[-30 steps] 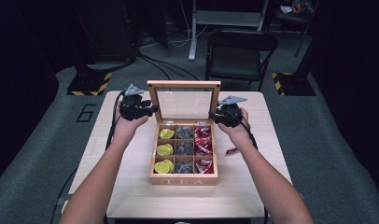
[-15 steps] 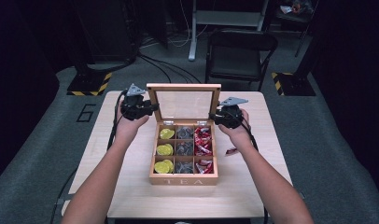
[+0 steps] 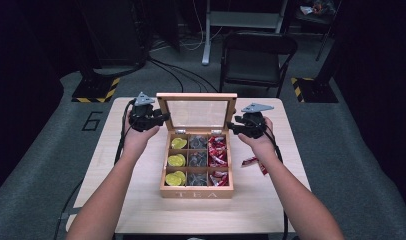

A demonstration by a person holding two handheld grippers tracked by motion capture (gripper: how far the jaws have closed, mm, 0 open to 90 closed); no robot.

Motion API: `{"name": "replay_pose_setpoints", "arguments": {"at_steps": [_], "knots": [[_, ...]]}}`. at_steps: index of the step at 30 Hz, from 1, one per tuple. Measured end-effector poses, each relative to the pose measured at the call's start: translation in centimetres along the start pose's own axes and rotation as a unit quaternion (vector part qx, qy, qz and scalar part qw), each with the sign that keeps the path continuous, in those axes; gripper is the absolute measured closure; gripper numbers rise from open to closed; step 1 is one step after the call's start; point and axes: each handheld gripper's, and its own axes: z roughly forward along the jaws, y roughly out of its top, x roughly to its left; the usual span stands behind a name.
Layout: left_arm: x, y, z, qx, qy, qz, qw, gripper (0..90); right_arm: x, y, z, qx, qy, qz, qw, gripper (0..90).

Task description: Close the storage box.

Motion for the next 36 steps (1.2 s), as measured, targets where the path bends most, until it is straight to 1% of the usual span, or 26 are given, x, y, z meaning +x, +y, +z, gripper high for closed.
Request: {"name": "replay_pose_setpoints", "arguments": {"at_steps": [3, 5, 10, 11, 12, 14, 17, 18, 19, 20, 23, 25, 27, 30, 31, 33, 35, 36], "knots": [[-0.2, -0.3, -0.2, 0.0, -0.002, 0.0, 1.0, 63.5, 0.2, 0.2, -0.7, 0.0, 0.001, 0.002, 1.0, 52.1], [-0.2, -0.4, -0.3, -0.003, -0.002, 0.0, 1.0, 63.3, 0.5, 0.4, -1.3, -0.008, 0.005, 0.001, 1.0, 51.9], [-0.4, -0.8, -0.6, -0.003, -0.005, 0.002, 1.0, 63.0, 1.3, 1.3, -2.8, -0.02, 0.014, -0.015, 0.9996, 51.3], [-0.5, -0.8, -0.7, -0.001, -0.006, 0.003, 1.0, 62.9, 1.4, 1.5, -3.1, -0.02, 0.013, -0.014, 0.9996, 51.2], [-0.5, -0.9, -0.7, -0.002, -0.006, 0.003, 1.0, 62.9, 1.5, 1.6, -3.2, -0.021, 0.015, -0.017, 0.9995, 51.1], [-0.6, -1.1, -0.9, -0.001, -0.008, 0.003, 1.0, 62.7, 1.8, 1.9, -3.5, -0.014, 0.017, -0.013, 0.9997, 50.8], [-0.7, -1.4, -1.0, -0.001, -0.011, 0.003, 0.9999, 62.4, 2.1, 2.1, -3.8, -0.012, 0.018, -0.017, 0.9996, 50.8], [-0.8, -1.5, -1.1, -0.001, -0.01, 0.003, 0.9999, 62.3, 2.2, 2.2, -3.9, -0.012, 0.018, -0.014, 0.9997, 50.8], [-0.8, -1.5, -1.1, -0.002, -0.009, 0.005, 0.9999, 62.3, 2.3, 2.3, -4.1, -0.014, 0.019, -0.019, 0.9995, 50.8], [-0.9, -1.6, -1.2, -0.001, -0.009, 0.006, 0.9999, 62.2, 2.4, 2.3, -4.2, -0.015, 0.019, -0.017, 0.9995, 50.8], [-1.0, -1.7, -1.3, 0.003, -0.012, 0.009, 0.9999, 62.1, 2.7, 2.5, -4.5, -0.018, 0.022, -0.024, 0.9993, 50.8], [-1.1, -1.8, -1.4, 0.001, -0.01, 0.01, 0.9999, 62.1, 3.0, 2.7, -4.7, -0.021, 0.022, -0.026, 0.9992, 51.2], [-1.1, -1.9, -1.4, 0.0, -0.01, 0.009, 0.9999, 62.0, 3.0, 2.8, -5.0, -0.026, 0.02, -0.037, 0.9988, 52.3], [-1.1, -2.0, -1.4, 0.001, -0.01, 0.01, 0.9999, 62.0, 3.2, 3.0, -5.4, -0.032, 0.017, -0.037, 0.9987, 53.5], [-1.2, -2.0, -1.5, 0.002, -0.01, 0.009, 0.9999, 62.0, 3.2, 3.1, -5.5, -0.032, 0.018, -0.043, 0.9984, 53.7], [-1.2, -2.0, -1.5, 0.002, -0.011, 0.009, 0.9999, 61.9, 3.3, 3.3, -5.7, -0.032, 0.019, -0.046, 0.9983, 54.4], [-1.2, -2.0, -1.5, 0.003, -0.012, 0.009, 0.9999, 61.9, 3.4, 3.4, -5.9, -0.034, 0.019, -0.043, 0.9983, 55.3], [-1.2, -2.1, -1.5, 0.003, -0.012, 0.009, 0.9999, 61.9, 3.4, 3.5, -6.0, -0.035, 0.019, -0.052, 0.9979, 56.0]]}}
